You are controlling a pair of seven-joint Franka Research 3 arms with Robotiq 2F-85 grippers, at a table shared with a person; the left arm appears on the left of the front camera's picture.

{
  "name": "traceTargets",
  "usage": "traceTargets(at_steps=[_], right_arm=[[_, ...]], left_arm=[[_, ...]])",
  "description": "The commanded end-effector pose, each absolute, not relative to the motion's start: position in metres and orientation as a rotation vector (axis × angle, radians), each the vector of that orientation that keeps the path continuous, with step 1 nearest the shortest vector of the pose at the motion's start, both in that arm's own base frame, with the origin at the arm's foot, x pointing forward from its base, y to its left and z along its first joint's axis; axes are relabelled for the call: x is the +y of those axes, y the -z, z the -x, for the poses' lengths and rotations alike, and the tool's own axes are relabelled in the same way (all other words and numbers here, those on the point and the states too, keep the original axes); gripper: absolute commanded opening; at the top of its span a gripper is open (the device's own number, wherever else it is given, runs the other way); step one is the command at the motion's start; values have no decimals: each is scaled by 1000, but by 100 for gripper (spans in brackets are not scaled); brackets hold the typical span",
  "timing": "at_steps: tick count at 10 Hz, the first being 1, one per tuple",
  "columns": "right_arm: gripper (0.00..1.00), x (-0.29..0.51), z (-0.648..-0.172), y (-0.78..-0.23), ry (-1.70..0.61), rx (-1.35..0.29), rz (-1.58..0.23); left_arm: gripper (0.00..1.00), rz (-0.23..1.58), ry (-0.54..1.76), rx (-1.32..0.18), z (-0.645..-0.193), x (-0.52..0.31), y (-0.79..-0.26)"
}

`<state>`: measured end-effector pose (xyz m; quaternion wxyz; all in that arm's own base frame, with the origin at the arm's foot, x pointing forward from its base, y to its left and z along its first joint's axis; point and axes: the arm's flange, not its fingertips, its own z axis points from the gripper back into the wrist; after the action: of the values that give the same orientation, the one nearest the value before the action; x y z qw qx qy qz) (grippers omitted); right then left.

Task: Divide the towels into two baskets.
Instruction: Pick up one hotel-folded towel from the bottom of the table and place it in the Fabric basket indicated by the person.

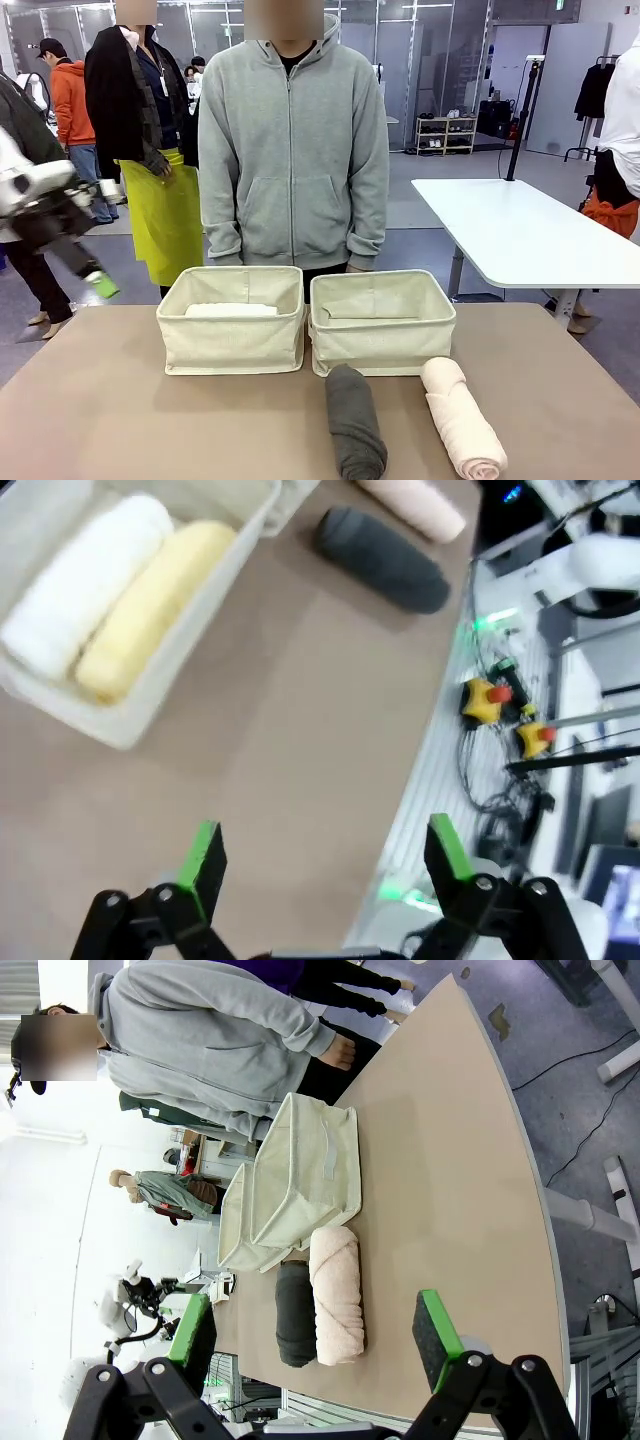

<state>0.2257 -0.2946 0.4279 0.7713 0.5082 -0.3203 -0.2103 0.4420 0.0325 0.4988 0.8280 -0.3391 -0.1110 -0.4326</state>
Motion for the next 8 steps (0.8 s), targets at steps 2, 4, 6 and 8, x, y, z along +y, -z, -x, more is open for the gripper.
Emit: traceTargets(at_steps=[2,4,6,8], right_arm=[[100,-293,-224,-429,455,-706,-1111],[100,-293,-224,-429,455,-706,-1111],[100,-293,-224,-429,455,-706,-1111],[100,-293,-224,-429,455,-706,-1111]], left_arm=[[100,888,622,-270,-402,113,-468],[100,1045,451,-364,-377,165,-433],[100,1099,295,-388,-357,192,-393],[100,1150,194,-418,-341,208,-367]])
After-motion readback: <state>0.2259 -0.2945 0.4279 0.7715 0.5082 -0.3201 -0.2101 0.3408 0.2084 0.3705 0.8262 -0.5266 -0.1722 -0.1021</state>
